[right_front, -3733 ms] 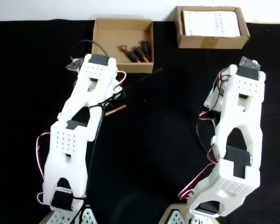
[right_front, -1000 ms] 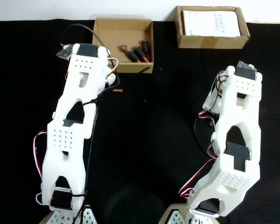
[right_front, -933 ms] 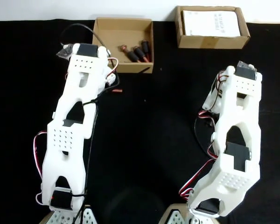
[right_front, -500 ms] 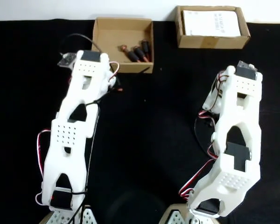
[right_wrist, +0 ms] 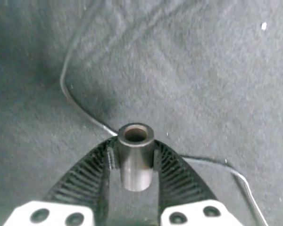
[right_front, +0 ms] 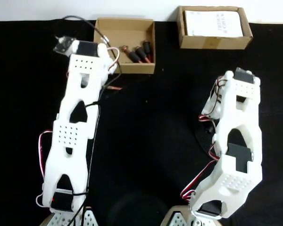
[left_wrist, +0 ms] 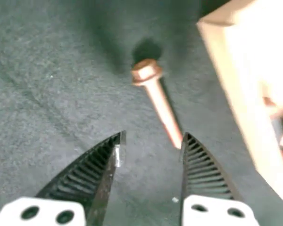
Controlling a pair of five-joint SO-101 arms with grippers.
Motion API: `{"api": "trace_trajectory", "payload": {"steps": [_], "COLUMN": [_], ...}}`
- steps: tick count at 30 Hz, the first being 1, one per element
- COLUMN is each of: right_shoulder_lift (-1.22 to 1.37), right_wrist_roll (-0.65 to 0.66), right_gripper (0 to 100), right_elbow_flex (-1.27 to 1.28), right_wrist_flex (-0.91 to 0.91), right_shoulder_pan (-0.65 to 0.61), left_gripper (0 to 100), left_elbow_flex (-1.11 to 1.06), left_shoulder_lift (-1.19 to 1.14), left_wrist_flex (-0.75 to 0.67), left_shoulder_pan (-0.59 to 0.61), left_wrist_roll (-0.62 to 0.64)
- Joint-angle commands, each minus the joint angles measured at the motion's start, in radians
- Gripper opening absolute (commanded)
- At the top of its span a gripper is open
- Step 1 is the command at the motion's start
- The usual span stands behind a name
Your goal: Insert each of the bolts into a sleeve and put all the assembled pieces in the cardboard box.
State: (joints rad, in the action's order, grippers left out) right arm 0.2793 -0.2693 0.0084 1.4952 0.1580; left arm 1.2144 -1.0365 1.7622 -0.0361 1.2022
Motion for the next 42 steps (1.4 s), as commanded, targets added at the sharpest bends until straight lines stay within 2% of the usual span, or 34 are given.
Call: {"api": "trace_trajectory", "payload": {"steps": [1,9,14,19,21,23,25,29,34,39,42], "right_shoulder_lift": [-0.005,-0.005,-0.005,-0.005,-0.007,-0.007,-0.008,-0.013,-0.022,-0.156,-0.302], "right_wrist_roll": [0.003,0.003,0.009,0.009,0.009,0.009,0.009,0.011,0.072,0.084,0.16], "right_gripper": [0.6,0.6,0.6,0.6,0.6,0.6,0.6,0.6,0.6,0.6,0.6], "right_elbow_flex": [0.001,-0.001,-0.001,-0.001,-0.001,-0.001,-0.001,-0.005,-0.018,-0.097,-0.104], "right_wrist_flex": [-0.012,-0.012,-0.012,-0.012,-0.012,-0.012,-0.012,-0.004,0.031,0.107,0.16], "right_shoulder_pan": [-0.004,-0.004,-0.004,-0.005,-0.005,-0.005,-0.005,-0.041,-0.09,-0.042,-0.041], "left_gripper": [20,19,11,7,4,1,1,1,1,1,1], "left_elbow_flex": [0.038,0.039,0.041,0.036,0.039,0.039,0.039,0.039,0.007,-0.131,-0.202], "left_shoulder_lift": [-0.031,-0.183,-0.194,-0.196,-0.193,-0.193,-0.193,-0.191,-0.185,-0.077,0.027], "left_wrist_flex": [0.005,-0.121,-0.107,-0.103,-0.071,-0.049,-0.031,-0.003,0.008,0.006,0.006], "left_shoulder_pan": [-0.002,0.094,0.088,0.081,0.081,0.081,0.084,0.071,-0.019,-0.056,-0.077], "left_wrist_roll": [-0.005,0.035,-0.074,-0.091,-0.135,-0.216,-0.35,-0.735,-1.172,-1.277,-1.318]}}
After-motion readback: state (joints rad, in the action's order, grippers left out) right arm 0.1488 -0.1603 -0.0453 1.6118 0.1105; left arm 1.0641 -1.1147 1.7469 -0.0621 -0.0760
